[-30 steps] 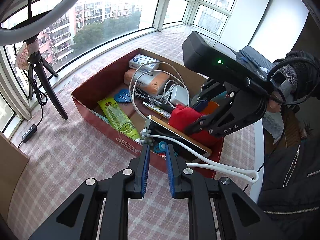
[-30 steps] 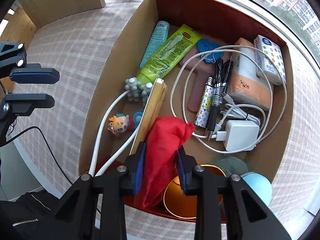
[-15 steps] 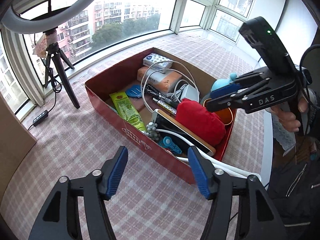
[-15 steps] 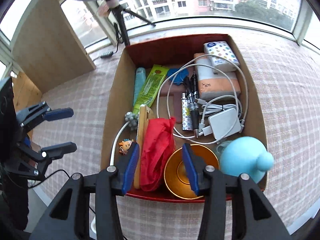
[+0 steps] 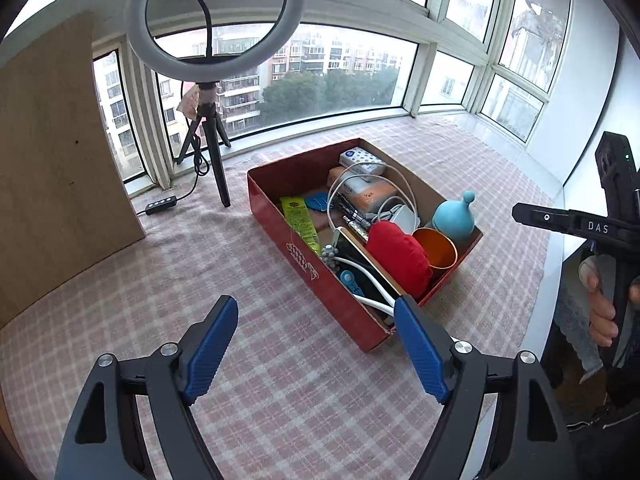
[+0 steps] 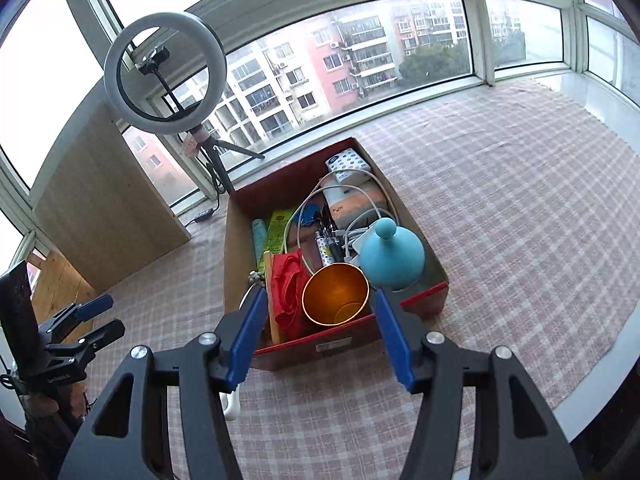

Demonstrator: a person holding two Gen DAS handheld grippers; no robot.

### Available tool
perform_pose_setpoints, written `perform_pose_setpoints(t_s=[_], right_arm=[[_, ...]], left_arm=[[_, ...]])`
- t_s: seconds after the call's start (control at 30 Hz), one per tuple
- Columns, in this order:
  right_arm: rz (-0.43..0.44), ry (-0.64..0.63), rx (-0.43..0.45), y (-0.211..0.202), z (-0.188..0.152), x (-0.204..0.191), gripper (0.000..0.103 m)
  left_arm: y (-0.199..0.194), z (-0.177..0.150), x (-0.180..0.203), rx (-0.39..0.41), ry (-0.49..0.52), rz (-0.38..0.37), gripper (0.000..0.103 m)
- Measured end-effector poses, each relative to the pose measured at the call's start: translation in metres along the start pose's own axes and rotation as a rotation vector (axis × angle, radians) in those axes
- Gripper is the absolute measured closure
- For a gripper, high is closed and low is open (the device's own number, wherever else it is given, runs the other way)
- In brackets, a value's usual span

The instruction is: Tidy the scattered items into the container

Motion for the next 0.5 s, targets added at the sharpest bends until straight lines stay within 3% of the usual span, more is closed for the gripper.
perform_pose_setpoints(t_s=[0.23,0.33,0.5], right_arm=[[-0.092,-0.041,0.120,-0.035,-0.024,-0.024,0.044],[-0.134,-0.072,0.137,-0.042,-0.040,-0.041,0.043],[-0.193,-0.082,0.158,-0.052,-0.064,-0.066,0.043]], left_arm=[[-0.035,-0.015,0.005,0.031,0.015,0.035,0.022],[-0.047,-0.022,0.003,0.048,-0.007,0.019,0.022],[-0.054,-0.039,-0.006,0.054,-0.003,0.085,0.022]])
Point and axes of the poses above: each gripper's, at about its wrist camera, not at the fingertips, and y roughly the way its jaws point, x to its right, z to its top, the point moved 10 cm from there along y, roughly the way its jaws point, and after that the axes turned 2 degrees about y, right-handed, at the moved point
